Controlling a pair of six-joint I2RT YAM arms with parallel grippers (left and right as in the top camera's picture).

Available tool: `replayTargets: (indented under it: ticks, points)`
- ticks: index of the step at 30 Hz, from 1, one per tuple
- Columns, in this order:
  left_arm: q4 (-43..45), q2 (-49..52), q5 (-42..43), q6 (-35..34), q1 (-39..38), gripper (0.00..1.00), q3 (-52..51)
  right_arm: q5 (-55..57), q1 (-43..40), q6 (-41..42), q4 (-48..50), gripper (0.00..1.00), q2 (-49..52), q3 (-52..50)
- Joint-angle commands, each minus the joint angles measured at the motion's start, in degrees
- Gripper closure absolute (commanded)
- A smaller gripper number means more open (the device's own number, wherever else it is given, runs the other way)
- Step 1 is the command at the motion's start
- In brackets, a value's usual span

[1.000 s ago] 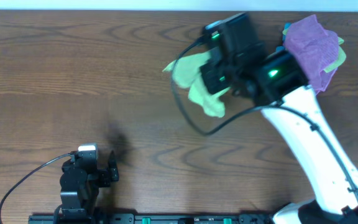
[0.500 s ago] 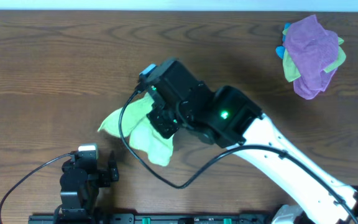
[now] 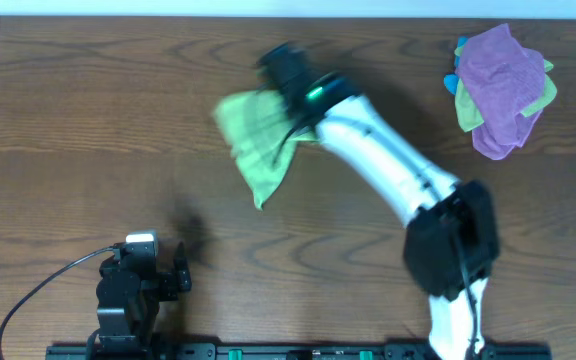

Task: Fold the cloth
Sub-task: 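Lift the green cloth with the right gripper and pull it left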

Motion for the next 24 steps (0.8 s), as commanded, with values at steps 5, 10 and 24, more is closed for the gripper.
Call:
replayTargets:
  ticks: [5, 10, 24]
  points:
    - [-0.46, -0.42, -0.2, -0.61, -0.31, 0.05, -0.42, -10.34, -10.4, 4.76, -7.56, 0.01, -6.16, 0.13]
    - [-0.44, -0.42, -0.2, -0.61, -0.31, 0.04, -0.42, -18.78, -10.99, 4.5, -7.69, 0.01, -10.16, 0.13]
    - [0.28, -0.42, 3.06, -1.68, -0.31, 0.04, -0.39, -37.33, -10.34, -14.69, -1.92, 0.07, -3.87, 0.04]
